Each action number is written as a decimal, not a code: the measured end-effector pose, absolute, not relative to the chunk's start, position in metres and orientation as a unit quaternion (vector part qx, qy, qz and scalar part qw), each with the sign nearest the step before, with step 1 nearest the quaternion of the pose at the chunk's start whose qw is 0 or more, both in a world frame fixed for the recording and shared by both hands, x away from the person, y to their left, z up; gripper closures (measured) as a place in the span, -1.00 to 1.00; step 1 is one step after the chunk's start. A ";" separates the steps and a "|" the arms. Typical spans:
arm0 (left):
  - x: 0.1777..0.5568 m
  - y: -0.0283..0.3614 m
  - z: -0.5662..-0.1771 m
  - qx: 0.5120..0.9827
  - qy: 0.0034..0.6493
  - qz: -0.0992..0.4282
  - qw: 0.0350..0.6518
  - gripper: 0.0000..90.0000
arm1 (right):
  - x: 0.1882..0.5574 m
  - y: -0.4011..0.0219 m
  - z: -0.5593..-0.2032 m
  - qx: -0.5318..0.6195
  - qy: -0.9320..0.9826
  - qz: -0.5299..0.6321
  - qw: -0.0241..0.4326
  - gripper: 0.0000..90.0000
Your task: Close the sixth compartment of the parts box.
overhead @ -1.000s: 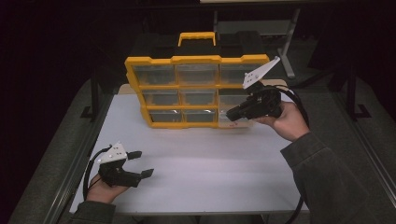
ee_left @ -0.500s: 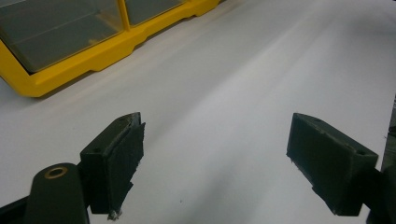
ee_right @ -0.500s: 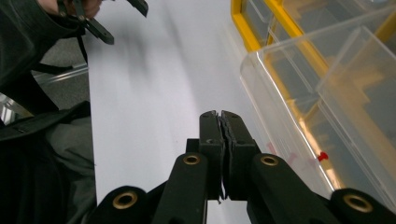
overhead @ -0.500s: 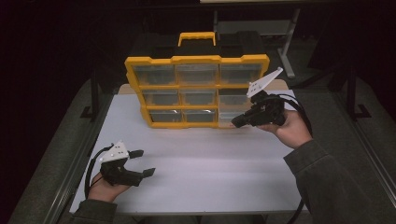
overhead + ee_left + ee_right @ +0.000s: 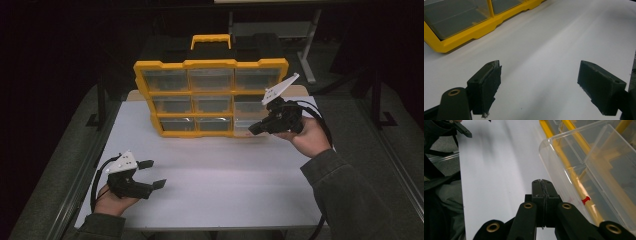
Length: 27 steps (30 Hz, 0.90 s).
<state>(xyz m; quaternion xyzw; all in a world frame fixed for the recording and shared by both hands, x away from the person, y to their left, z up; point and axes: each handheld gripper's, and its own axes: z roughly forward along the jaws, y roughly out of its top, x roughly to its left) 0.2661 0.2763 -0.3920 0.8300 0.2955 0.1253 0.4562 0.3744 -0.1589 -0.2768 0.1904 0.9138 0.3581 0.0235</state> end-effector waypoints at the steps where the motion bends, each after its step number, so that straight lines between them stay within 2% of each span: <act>1: 0.266 0.276 -0.392 0.830 0.296 0.125 0.456 -0.59 | 0.375 -0.158 -0.278 0.190 0.915 0.356 0.024 0.97; 27: 0.267 0.276 -0.393 0.833 0.291 0.124 0.454 -0.59 | 0.376 -0.155 -0.280 0.183 0.920 0.344 0.037 0.98</act>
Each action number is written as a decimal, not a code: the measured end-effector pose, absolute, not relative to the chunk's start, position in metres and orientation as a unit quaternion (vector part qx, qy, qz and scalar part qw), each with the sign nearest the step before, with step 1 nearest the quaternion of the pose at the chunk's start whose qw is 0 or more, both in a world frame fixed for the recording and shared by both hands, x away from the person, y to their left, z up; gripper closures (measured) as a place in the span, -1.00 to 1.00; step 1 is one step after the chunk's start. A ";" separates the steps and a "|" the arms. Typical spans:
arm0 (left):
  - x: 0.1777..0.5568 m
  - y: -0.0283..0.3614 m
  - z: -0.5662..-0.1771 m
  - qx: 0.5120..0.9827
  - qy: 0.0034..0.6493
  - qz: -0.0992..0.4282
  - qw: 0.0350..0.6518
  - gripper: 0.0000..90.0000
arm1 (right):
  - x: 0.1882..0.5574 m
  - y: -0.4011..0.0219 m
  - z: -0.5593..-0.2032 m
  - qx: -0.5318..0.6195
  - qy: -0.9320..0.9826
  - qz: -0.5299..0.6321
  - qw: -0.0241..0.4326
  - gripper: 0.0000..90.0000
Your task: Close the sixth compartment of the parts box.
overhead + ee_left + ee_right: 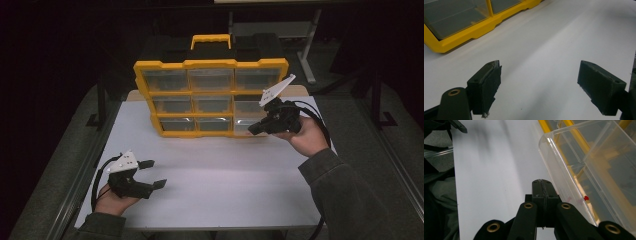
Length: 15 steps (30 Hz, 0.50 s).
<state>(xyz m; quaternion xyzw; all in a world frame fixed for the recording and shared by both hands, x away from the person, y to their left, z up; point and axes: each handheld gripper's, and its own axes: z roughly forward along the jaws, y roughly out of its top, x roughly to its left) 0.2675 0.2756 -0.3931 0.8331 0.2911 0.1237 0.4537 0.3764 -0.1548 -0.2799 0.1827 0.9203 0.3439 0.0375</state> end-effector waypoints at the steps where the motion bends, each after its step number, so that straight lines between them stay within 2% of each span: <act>1: 0.267 0.275 -0.393 0.833 0.292 0.123 0.454 -0.59 | 0.377 -0.155 -0.280 0.182 0.920 0.344 0.038 0.98; 15: 0.267 0.276 -0.393 0.832 0.293 0.124 0.455 -0.59 | 0.382 -0.156 -0.277 0.185 0.918 0.347 0.048 0.98</act>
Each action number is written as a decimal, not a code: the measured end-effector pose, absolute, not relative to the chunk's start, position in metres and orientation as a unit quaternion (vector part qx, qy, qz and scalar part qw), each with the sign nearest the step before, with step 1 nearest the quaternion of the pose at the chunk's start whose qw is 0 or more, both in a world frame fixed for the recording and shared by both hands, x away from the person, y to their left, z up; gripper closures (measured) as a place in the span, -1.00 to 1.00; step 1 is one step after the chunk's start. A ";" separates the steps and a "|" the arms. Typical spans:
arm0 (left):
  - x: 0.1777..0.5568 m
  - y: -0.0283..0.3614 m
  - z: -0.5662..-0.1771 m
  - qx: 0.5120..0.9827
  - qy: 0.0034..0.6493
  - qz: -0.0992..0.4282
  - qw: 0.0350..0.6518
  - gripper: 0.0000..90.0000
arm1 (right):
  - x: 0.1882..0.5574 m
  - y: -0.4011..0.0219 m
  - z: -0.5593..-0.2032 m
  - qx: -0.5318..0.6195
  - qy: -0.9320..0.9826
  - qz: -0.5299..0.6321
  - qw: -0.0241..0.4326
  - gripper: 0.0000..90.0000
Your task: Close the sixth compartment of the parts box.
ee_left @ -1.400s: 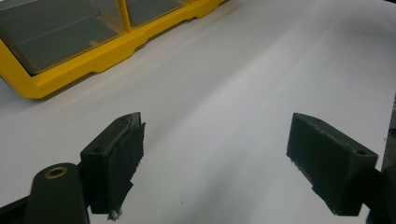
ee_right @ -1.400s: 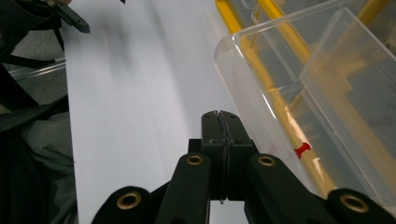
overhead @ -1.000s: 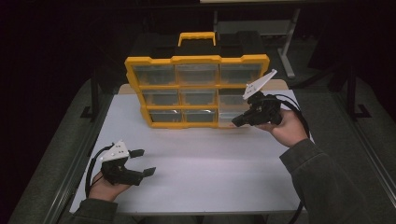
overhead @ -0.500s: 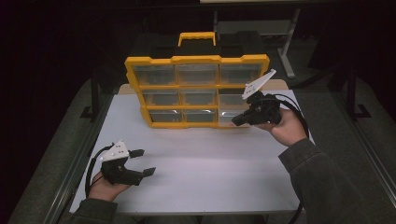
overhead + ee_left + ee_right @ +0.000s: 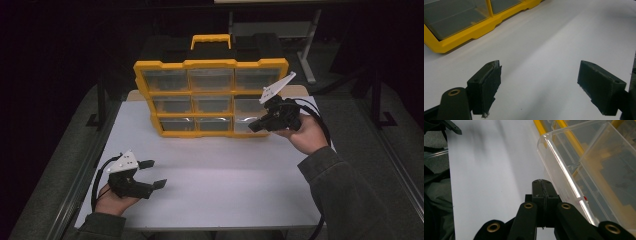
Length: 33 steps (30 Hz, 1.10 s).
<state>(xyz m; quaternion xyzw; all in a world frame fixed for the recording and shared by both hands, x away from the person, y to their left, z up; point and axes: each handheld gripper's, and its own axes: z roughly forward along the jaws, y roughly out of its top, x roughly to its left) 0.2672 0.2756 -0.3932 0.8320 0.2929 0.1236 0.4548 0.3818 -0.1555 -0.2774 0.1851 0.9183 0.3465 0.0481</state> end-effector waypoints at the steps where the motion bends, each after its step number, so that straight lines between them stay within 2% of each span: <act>1: 0.267 0.276 -0.393 0.832 0.294 0.123 0.455 -0.59 | 0.381 -0.155 -0.277 0.190 0.918 0.345 0.044 0.98; 33: 0.267 0.278 -0.392 0.829 0.298 0.123 0.458 -0.59 | 0.403 -0.156 -0.279 0.219 0.908 0.354 0.049 0.98</act>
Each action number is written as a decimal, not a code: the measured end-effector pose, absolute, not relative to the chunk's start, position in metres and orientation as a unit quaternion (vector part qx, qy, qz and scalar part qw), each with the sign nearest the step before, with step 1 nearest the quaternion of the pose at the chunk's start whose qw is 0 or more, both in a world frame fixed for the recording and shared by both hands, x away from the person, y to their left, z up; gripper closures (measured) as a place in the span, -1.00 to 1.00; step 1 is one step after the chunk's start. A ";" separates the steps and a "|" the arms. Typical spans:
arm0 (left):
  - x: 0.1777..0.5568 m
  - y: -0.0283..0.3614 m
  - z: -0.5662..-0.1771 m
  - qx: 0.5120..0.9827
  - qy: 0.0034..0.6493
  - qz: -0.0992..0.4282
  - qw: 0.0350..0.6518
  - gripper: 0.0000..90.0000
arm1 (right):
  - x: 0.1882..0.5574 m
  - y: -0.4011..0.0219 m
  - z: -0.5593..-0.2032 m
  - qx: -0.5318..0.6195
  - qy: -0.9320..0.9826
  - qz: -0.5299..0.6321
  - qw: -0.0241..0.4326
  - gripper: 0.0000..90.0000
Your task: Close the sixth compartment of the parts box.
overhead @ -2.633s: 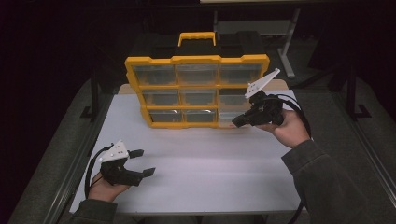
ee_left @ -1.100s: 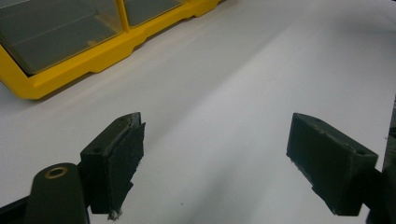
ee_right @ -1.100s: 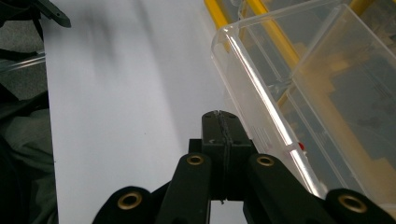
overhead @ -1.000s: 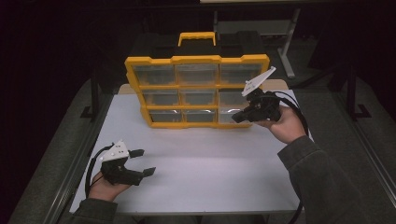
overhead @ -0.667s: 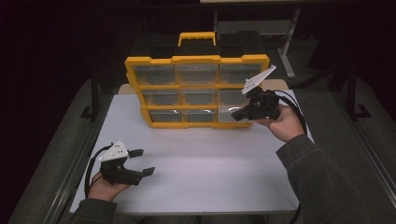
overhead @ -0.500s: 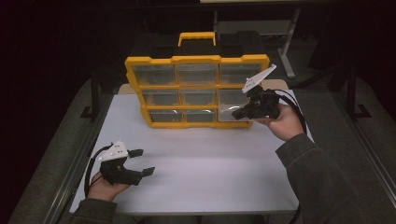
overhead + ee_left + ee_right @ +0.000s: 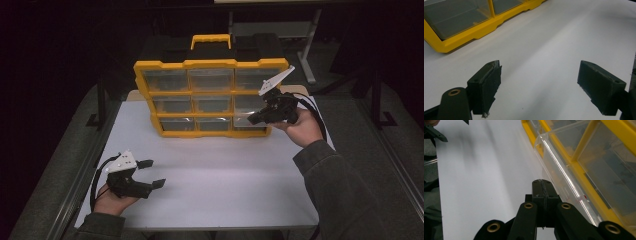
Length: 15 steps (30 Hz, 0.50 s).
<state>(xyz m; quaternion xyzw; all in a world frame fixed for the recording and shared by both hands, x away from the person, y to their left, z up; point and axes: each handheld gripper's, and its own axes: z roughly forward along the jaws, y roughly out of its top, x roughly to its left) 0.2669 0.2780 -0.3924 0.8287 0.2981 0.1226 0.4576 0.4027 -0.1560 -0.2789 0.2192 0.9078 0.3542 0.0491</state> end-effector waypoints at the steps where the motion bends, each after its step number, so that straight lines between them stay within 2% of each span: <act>1: 0.267 0.278 -0.392 0.828 0.298 0.122 0.458 -0.59 | 0.404 -0.156 -0.279 0.219 0.908 0.354 0.052 0.98; 15: 0.267 0.279 -0.393 0.829 0.299 0.122 0.457 -0.59 | 0.414 -0.156 -0.279 0.231 0.904 0.354 0.055 0.98</act>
